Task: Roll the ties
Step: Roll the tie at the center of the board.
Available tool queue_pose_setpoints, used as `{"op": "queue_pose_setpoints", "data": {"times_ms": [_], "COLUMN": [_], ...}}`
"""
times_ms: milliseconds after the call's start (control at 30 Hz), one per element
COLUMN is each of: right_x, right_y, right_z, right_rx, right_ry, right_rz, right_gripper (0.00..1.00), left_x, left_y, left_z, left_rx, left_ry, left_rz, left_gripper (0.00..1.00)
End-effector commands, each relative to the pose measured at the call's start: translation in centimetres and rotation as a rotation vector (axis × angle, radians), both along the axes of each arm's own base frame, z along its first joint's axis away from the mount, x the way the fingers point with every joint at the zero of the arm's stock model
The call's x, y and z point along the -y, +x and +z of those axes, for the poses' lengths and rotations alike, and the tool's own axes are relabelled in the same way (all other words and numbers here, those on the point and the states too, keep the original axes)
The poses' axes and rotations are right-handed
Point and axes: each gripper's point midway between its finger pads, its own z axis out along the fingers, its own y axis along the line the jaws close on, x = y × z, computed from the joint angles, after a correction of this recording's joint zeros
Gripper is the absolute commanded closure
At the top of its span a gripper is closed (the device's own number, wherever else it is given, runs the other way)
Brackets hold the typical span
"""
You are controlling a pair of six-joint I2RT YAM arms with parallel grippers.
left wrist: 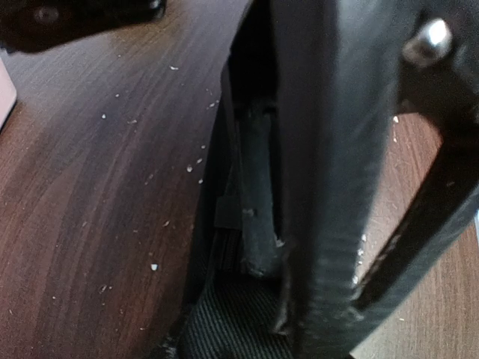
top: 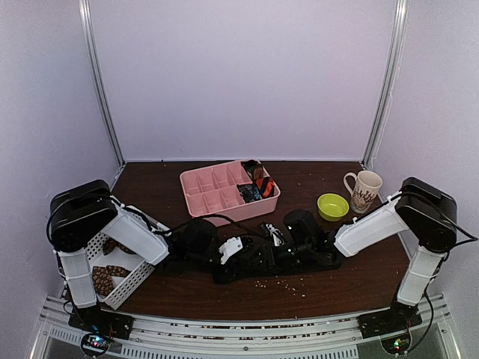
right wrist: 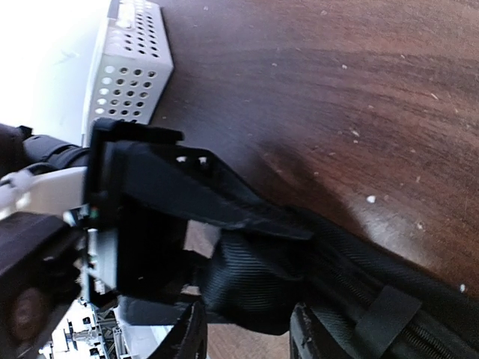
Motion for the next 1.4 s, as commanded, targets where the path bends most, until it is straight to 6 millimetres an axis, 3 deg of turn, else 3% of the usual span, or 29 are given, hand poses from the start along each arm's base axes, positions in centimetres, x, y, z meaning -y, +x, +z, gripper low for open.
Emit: {"op": "queue_pose_setpoints", "data": {"times_ms": [0,133,200,400,567,600,767,933,1067,1200,1300,1367], "right_x": [-1.0,-1.1,-0.9,0.0,-0.4,-0.6,-1.0,-0.4,0.5,1.6,2.3,2.6], "right_y": [0.5,0.8,0.9,1.0,0.9,0.9,0.9,0.6,0.3,0.4,0.6,0.6], "right_z": [0.0,-0.6,-1.3,-2.7,-2.2,-1.8,-0.9,-2.4,-4.2,-6.0,-7.2,-7.8], "right_rx": [0.012,0.015,0.013,0.010,0.000,-0.001,0.012,-0.002,-0.016,-0.036,-0.051,-0.063], "right_ry": [0.015,-0.005,-0.038,-0.103,-0.076,-0.060,-0.031,-0.074,-0.123,-0.161,-0.183,-0.193], "right_rz": [0.004,0.003,-0.002,-0.016,-0.015,-0.012,-0.001,0.010,0.005,-0.013,-0.024,-0.026], "right_gripper": [0.65,0.83,0.87,0.67,0.60,0.63,1.00,1.00,1.00,1.00,1.00,1.00], "left_x": [-2.5,-2.4,-2.4,-2.4,-2.4,-2.4,-2.3,-2.5,-2.7,-3.1,-3.6,-3.8], "left_y": [-0.6,-0.6,-0.6,-0.7,-0.7,-0.7,-0.7,-0.6,0.1,0.7,0.5,0.0], "left_z": [-4.1,-4.2,-4.2,-4.2,-4.2,-4.3,-4.3,-4.1,-2.6,0.9,3.6,4.4], "left_rx": [-0.082,-0.077,-0.075,-0.072,-0.072,-0.073,-0.073,-0.060,-0.002,0.106,0.195,0.229], "left_ry": [0.152,0.154,0.155,0.156,0.154,0.155,0.154,0.148,0.096,-0.058,-0.202,-0.271], "left_rz": [0.040,0.037,0.032,0.022,0.021,0.022,0.019,0.029,0.069,0.116,0.130,0.117], "left_gripper": [0.57,0.57,0.56,0.56,0.56,0.56,0.55,0.45,0.33,0.21,0.19,0.18]}}
